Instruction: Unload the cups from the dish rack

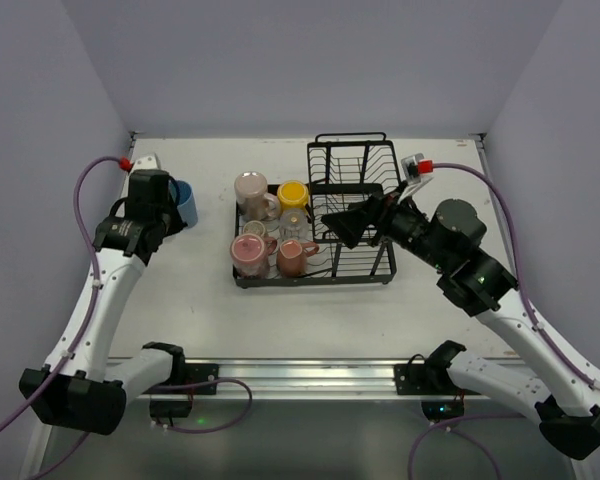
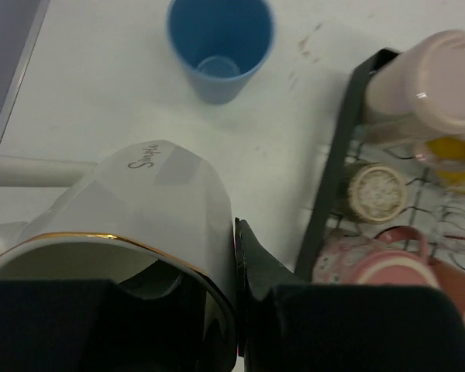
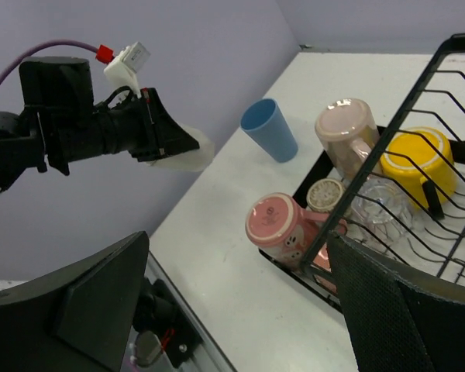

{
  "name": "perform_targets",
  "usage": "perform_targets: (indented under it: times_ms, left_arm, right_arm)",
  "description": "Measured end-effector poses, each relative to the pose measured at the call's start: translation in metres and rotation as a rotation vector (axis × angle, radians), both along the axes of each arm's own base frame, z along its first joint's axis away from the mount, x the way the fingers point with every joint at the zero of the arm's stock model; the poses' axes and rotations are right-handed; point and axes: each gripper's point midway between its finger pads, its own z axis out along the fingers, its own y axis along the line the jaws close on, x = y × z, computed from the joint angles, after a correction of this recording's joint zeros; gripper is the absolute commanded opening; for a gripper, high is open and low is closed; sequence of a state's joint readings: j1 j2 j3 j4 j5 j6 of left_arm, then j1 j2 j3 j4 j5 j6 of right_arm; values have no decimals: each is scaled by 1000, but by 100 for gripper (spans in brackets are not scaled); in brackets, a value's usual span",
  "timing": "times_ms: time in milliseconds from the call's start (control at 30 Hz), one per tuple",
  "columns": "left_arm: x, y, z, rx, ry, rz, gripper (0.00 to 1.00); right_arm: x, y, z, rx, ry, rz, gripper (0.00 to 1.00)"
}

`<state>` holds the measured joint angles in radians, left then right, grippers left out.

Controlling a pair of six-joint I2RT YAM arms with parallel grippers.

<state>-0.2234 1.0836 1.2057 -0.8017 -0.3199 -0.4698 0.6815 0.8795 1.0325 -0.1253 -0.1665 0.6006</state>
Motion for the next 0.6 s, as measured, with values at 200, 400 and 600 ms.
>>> perform_targets:
  times_ms: [200, 400, 600]
  left_arm:
    - [-18, 42, -77, 5, 218, 105, 0]
    - [-10, 49, -127, -28, 344, 126, 0]
    - [4, 66, -168, -31, 445, 170, 0]
  right_arm:
    - [-5, 2, -23, -125, 10, 30, 99]
    - [-13, 1, -30, -169, -3, 54, 99]
    - [-24, -6, -23, -160, -41, 61, 99]
